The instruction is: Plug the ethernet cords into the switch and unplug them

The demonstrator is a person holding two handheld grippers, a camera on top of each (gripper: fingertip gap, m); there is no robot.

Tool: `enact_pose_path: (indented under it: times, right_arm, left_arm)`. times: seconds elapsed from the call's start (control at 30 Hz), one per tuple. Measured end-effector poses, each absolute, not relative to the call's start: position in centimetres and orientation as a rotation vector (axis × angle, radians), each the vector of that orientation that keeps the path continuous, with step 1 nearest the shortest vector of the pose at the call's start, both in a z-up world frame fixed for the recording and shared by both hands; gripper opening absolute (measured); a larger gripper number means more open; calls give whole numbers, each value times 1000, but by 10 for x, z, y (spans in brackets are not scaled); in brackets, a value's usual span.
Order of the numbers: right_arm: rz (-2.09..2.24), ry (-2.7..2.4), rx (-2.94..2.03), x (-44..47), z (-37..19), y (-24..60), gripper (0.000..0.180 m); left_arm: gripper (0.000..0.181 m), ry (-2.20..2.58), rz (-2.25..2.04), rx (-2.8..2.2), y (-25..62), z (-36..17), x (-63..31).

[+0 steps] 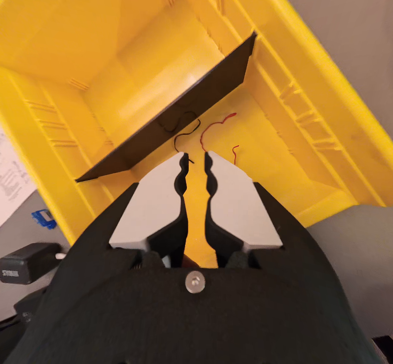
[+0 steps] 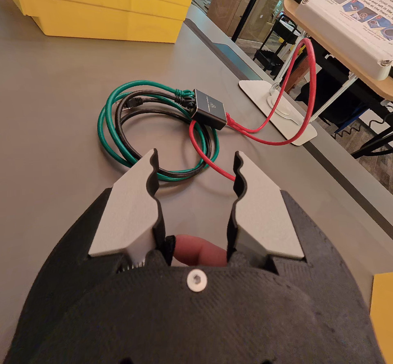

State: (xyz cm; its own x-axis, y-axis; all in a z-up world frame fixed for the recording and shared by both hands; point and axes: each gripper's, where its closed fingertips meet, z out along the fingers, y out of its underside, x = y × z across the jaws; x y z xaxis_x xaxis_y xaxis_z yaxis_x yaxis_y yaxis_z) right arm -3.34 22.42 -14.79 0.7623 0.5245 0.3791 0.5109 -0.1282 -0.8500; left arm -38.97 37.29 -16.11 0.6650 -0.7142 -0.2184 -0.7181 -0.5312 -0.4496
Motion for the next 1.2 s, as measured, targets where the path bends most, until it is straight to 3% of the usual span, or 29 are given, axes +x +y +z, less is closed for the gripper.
enact_pose_path:
  times: [0.03, 0.17, 0.3, 0.4, 0.53, 0.67, 0.8, 0.97, 1.07, 1.2]
  right_arm:
    - [14, -814, -1768, -34, -148, 224, 69]
    - [3, -824, -1765, -35, -148, 223, 69]
    - [-1, -824, -1766, -34, -148, 223, 69]
    - [2, -825, -1768, -34, -149, 224, 69]
    - [1, -832, -1767, -34, -149, 224, 69]
    - [-2, -832, -1766, -33, -149, 223, 69]
    - [0, -830, -1769, -33, -149, 224, 69]
    - [6, -846, -1767, -38, -151, 223, 69]
    - [-1, -855, -1760, -39, -149, 222, 69]
    - [-10, -859, -1761, -38, -150, 222, 69]
  left_arm:
    - [21, 1124, 22, -2413, 373, -171, -391]
    - [33, 1166, 7, -2566, 371, -206, -394]
    - [31, 1126, -90, -2655, 377, -220, -392]
    - [12, 1130, -122, -2695, 380, -221, -394]
    - [6, 1182, -92, -2684, 381, -221, -395]
    - [4, 1123, -107, -2595, 384, -206, -391]
    - [4, 1086, -88, -2448, 377, -159, -385]
    - [16, 1162, 38, -2500, 375, -170, -396]
    - [36, 1187, 53, -2576, 379, -193, -402]
    - [49, 1179, 76, -2615, 390, -211, -405]
